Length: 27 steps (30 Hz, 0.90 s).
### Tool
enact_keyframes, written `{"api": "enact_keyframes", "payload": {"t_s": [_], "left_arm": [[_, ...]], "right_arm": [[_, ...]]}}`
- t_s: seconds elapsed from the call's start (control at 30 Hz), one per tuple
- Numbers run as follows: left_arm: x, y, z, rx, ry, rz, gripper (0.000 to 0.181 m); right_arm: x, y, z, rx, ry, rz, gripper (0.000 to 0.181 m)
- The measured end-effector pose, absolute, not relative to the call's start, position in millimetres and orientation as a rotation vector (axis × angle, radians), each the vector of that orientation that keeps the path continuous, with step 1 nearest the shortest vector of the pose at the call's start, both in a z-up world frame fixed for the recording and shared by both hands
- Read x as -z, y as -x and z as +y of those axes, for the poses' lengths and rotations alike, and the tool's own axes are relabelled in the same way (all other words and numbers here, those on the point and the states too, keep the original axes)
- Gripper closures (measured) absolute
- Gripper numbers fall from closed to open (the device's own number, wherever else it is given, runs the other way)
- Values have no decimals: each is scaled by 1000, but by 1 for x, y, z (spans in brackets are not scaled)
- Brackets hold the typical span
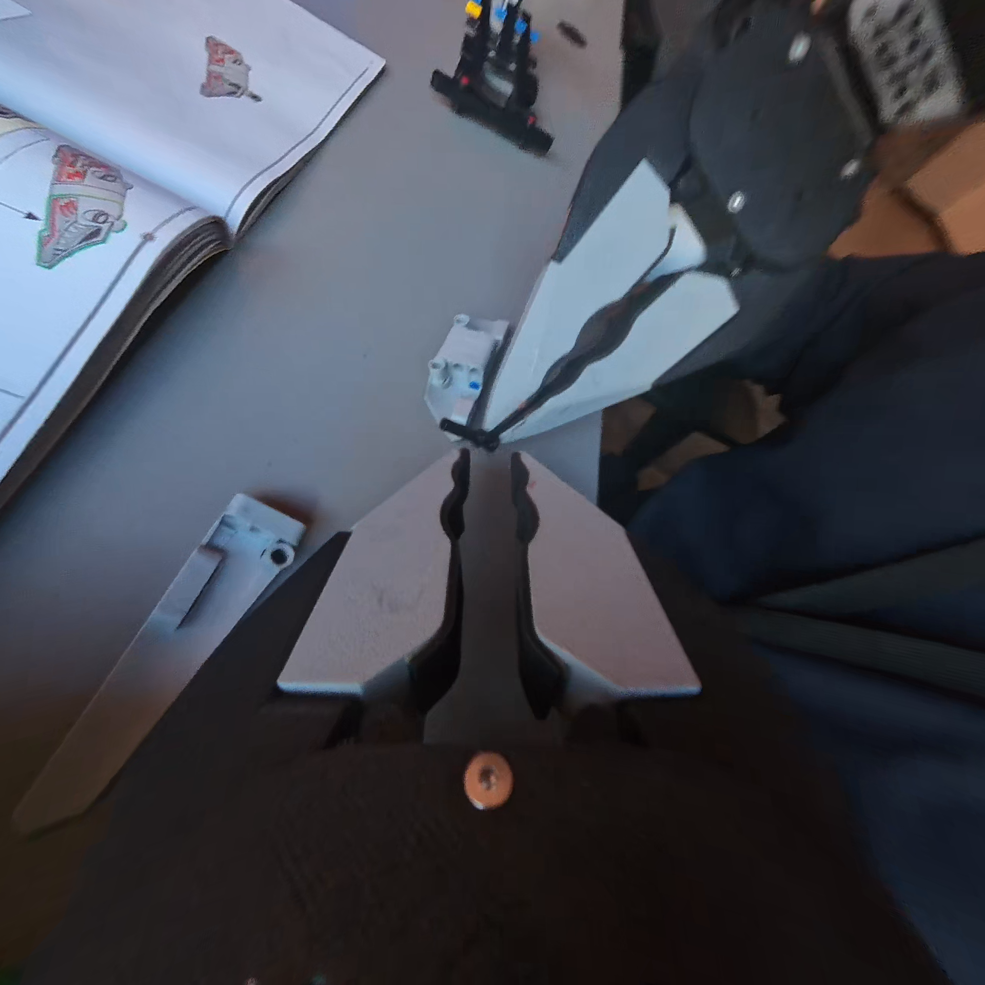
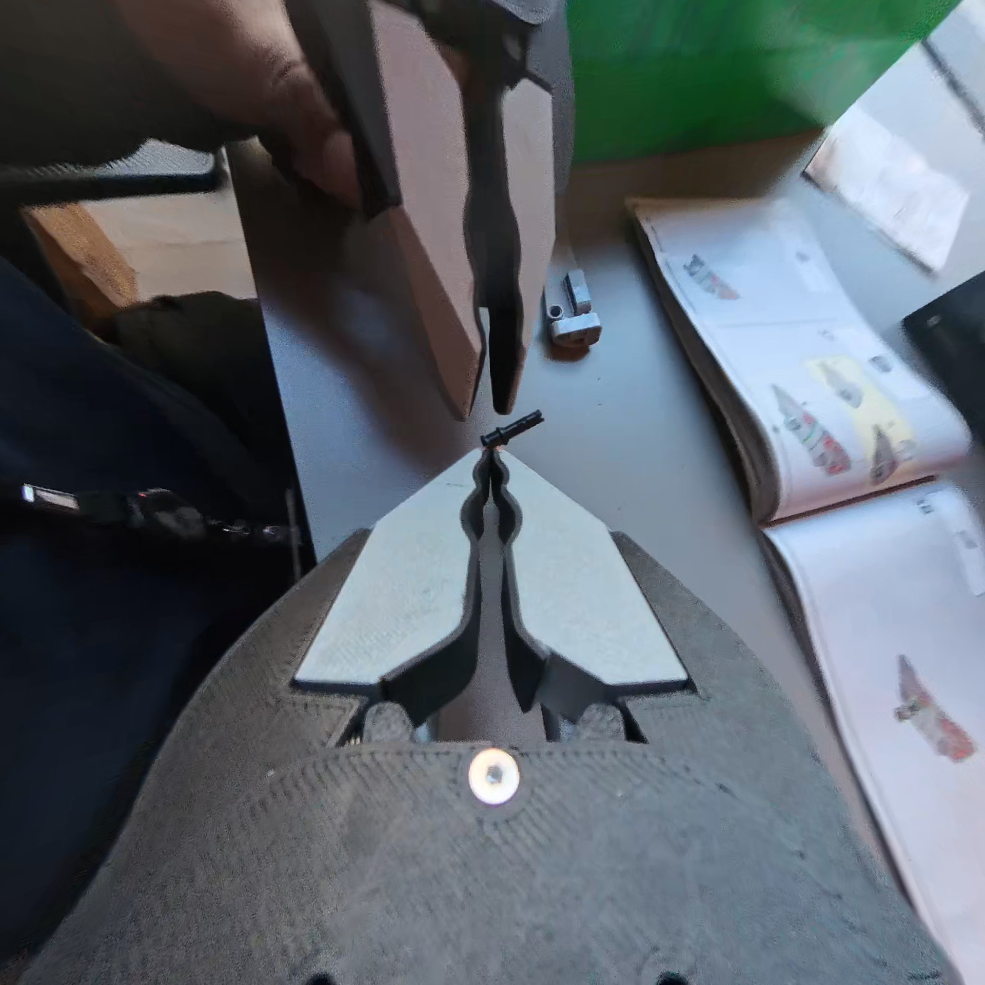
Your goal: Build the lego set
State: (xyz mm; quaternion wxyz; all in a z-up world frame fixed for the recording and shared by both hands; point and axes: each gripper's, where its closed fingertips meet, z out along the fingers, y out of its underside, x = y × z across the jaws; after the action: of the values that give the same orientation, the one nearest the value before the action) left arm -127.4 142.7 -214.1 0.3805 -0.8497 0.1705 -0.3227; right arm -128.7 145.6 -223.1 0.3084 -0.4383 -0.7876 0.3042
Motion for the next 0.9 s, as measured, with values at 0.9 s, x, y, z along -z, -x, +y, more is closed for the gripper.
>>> {"api": "enact_keyframes", "payload": {"t_s": [0.9], "left_arm": [[228, 151, 148, 752, 2259, 359, 169]], "right_arm": [[214, 133, 202, -726, 1204, -1967, 181]]}}
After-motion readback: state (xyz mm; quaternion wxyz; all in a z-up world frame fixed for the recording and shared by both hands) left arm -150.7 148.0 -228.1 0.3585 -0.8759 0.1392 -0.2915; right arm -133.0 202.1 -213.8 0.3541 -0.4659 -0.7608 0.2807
